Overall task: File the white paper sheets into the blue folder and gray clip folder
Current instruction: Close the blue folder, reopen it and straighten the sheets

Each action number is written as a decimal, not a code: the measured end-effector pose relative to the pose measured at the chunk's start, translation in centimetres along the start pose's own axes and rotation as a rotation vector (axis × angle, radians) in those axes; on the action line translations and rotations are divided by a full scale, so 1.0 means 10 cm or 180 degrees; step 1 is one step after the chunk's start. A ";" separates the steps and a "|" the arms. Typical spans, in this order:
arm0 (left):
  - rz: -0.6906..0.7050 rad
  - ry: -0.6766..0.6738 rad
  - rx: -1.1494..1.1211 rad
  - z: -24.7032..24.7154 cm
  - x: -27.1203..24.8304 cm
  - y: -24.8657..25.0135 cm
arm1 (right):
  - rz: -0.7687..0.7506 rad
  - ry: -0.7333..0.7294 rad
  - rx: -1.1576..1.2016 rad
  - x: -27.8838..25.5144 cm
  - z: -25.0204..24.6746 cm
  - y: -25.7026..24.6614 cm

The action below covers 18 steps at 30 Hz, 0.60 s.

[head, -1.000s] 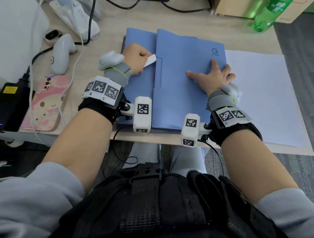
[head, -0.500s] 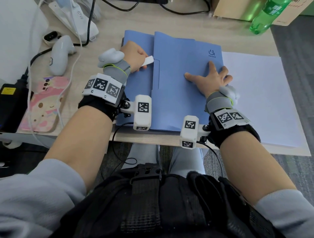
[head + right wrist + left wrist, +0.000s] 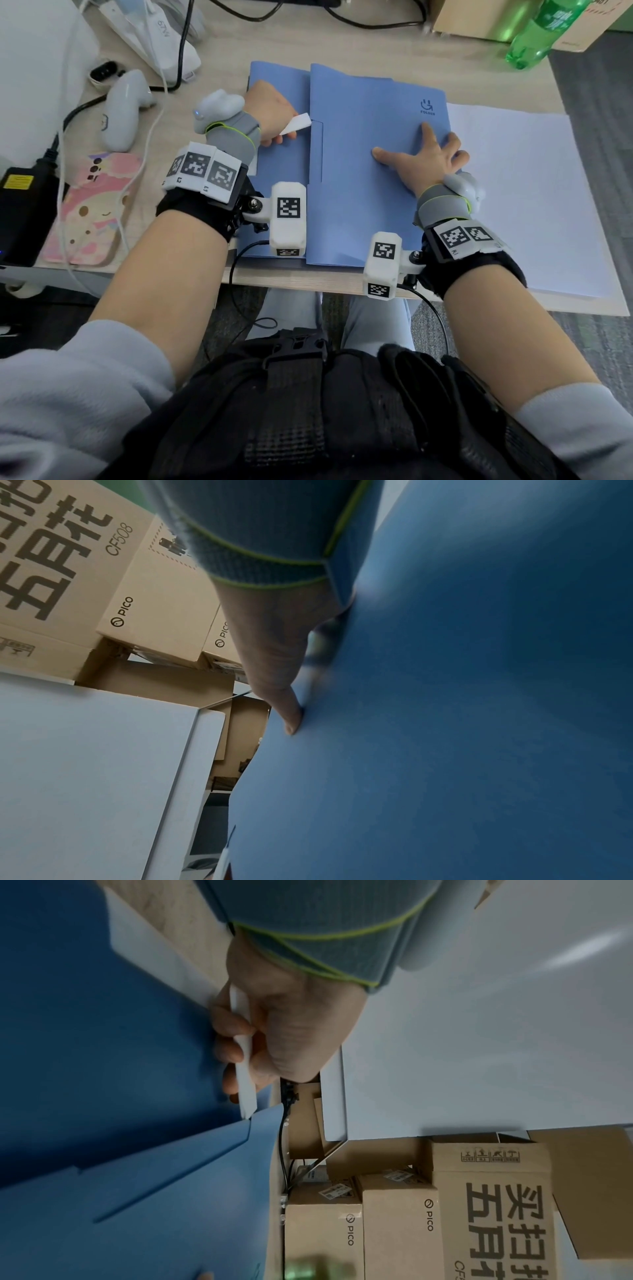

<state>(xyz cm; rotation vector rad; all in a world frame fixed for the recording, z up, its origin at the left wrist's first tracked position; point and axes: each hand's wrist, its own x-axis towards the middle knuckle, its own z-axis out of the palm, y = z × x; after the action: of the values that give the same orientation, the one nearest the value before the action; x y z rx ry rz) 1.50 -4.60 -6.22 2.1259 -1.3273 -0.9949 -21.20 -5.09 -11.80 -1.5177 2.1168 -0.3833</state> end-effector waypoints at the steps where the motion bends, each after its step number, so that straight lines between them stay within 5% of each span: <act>1: -0.0012 -0.0008 -0.0017 0.00 -0.01 0.00 | 0.0002 -0.0009 -0.0004 0.00 0.00 0.00; 18: -0.0092 -0.0187 0.0110 -0.05 -0.09 0.10 | -0.0009 -0.0028 0.0073 -0.01 0.01 0.00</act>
<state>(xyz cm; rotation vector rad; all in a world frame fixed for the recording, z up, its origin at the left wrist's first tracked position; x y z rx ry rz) 1.08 -4.28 -4.88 2.1624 -1.3544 -1.0607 -21.14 -4.94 -11.86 -1.5071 2.0967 -0.4001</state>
